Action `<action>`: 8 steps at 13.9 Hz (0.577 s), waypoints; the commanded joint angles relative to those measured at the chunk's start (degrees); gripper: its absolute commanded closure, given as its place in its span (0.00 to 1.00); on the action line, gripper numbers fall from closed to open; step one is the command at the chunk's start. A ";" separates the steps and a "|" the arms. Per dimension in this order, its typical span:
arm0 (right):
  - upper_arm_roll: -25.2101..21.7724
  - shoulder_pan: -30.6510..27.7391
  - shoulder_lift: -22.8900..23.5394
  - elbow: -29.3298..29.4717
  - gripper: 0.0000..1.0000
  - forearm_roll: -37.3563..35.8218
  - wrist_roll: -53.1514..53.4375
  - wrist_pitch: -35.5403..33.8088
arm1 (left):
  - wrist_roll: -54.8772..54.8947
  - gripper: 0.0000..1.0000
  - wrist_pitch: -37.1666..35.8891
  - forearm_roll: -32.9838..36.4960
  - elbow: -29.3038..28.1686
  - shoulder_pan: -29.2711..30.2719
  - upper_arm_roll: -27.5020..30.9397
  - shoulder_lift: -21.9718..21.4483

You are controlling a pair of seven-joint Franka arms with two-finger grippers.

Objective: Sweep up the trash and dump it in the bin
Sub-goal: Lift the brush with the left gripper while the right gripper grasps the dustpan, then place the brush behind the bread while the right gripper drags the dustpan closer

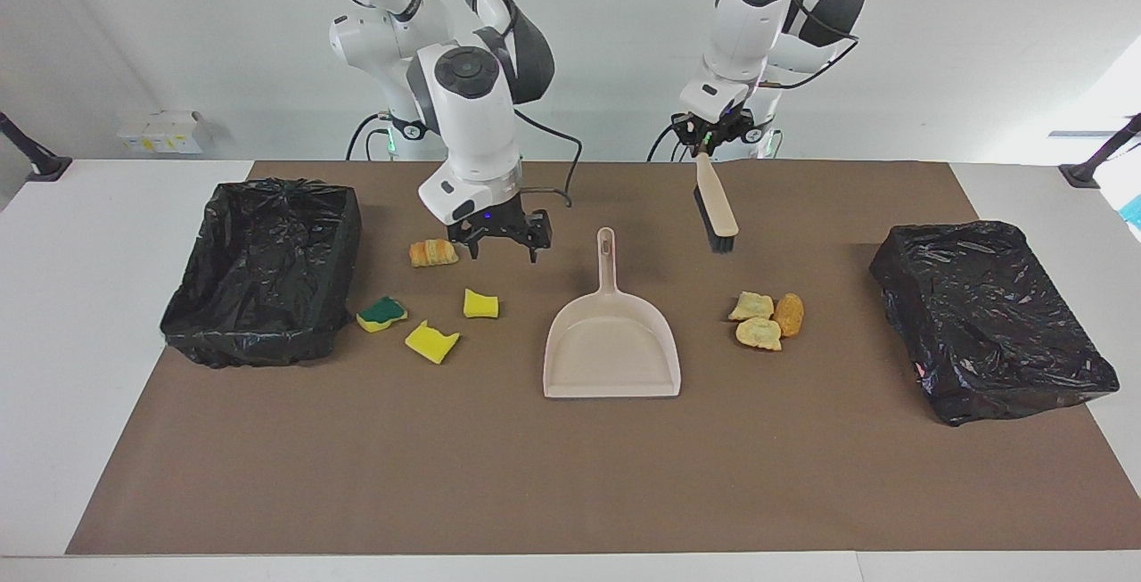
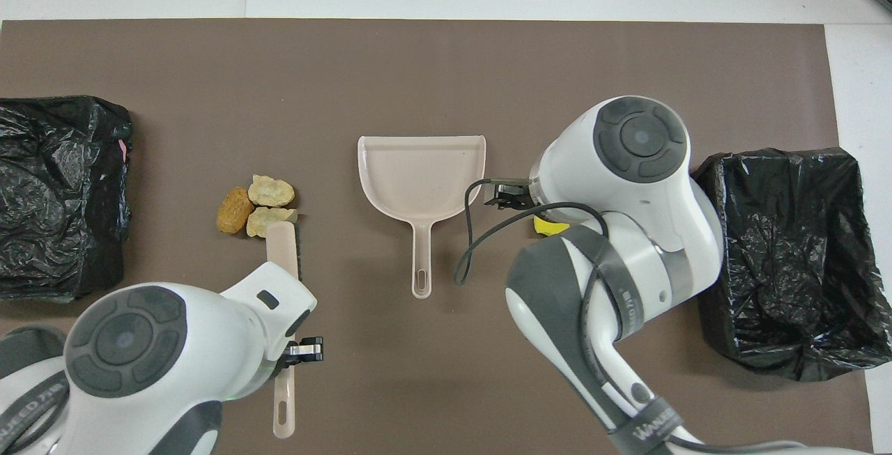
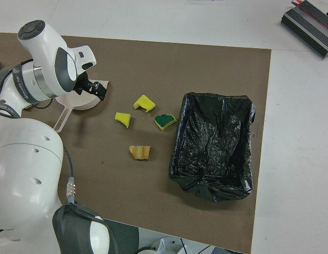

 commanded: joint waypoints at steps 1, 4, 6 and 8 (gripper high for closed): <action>-0.26 5.15 1.34 -0.79 0.00 0.04 5.44 4.34 | 8.92 1.00 5.26 0.78 2.79 11.97 -0.54 4.89; -0.35 10.43 3.62 -1.23 0.00 -2.32 13.95 7.86 | 21.40 1.00 4.87 1.22 7.43 22.26 -0.45 9.98; -0.35 13.68 5.99 -1.41 0.00 -5.49 19.31 9.79 | 27.47 1.00 3.28 2.00 13.22 26.05 -0.45 16.64; -0.34 14.56 6.97 -3.33 0.00 -6.20 19.78 13.39 | 30.21 1.00 3.10 3.15 17.10 26.95 -0.45 24.02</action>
